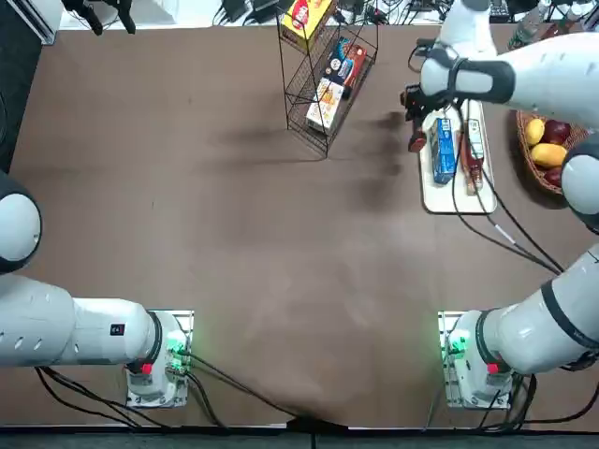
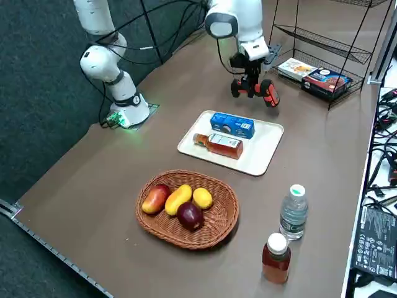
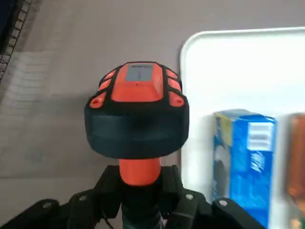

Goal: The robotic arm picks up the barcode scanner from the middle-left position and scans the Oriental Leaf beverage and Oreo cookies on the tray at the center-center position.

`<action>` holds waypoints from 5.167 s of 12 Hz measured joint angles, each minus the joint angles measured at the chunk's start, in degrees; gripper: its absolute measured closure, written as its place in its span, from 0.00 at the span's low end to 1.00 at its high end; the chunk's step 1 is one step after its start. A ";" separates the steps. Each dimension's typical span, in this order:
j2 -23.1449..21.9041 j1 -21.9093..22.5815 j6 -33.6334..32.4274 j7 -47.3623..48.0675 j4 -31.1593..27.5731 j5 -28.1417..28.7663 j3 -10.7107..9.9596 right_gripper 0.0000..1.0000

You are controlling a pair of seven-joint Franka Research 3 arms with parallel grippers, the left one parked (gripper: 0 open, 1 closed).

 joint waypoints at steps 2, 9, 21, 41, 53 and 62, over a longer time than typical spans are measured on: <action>-1.49 -2.18 -7.09 -0.78 2.39 0.00 -0.05 0.58; -3.41 -10.69 -16.89 -13.04 2.93 -0.10 -0.34 0.58; -3.40 -12.21 -14.93 -13.06 -0.13 -2.51 -0.45 0.58; -4.49 -22.22 -15.81 -24.39 0.47 -3.39 -0.78 0.58; -3.98 -21.16 -13.37 -24.02 0.96 -3.30 0.58 0.58; -1.85 -2.70 -7.14 -4.24 1.98 -3.14 1.77 0.58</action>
